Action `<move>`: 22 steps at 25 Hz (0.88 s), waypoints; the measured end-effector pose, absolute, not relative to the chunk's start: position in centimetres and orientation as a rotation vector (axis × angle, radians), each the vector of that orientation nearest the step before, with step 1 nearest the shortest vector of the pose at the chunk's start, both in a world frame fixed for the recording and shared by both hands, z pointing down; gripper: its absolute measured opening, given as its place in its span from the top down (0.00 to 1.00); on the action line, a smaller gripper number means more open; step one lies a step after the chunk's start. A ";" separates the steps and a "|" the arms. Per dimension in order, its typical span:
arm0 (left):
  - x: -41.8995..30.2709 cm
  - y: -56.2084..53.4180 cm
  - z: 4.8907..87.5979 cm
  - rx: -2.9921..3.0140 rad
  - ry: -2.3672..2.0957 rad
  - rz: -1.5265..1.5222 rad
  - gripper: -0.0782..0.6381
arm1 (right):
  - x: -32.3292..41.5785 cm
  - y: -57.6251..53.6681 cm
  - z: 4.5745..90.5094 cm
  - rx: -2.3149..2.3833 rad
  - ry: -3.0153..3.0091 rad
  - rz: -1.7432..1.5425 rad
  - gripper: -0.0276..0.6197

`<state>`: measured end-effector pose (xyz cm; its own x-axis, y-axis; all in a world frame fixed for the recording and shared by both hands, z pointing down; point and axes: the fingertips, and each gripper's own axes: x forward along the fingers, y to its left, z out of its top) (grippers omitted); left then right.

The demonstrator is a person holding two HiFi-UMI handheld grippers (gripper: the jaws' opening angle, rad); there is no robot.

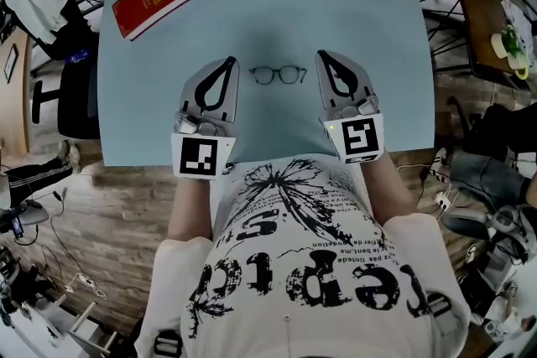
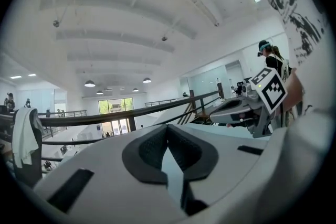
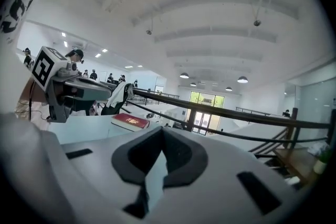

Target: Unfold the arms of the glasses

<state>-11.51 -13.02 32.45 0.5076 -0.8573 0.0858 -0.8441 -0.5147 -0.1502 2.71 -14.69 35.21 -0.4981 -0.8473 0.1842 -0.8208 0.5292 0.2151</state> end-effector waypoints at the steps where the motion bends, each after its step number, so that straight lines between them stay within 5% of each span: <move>1: -11.5 -12.9 32.4 -2.647 1.498 -0.228 0.87 | 2.7 -14.6 35.2 1.404 -2.507 -0.141 0.94; 22: -11.7 -13.3 33.2 -2.662 1.546 -0.238 0.87 | 3.1 -14.5 34.4 1.467 -2.552 -0.107 0.95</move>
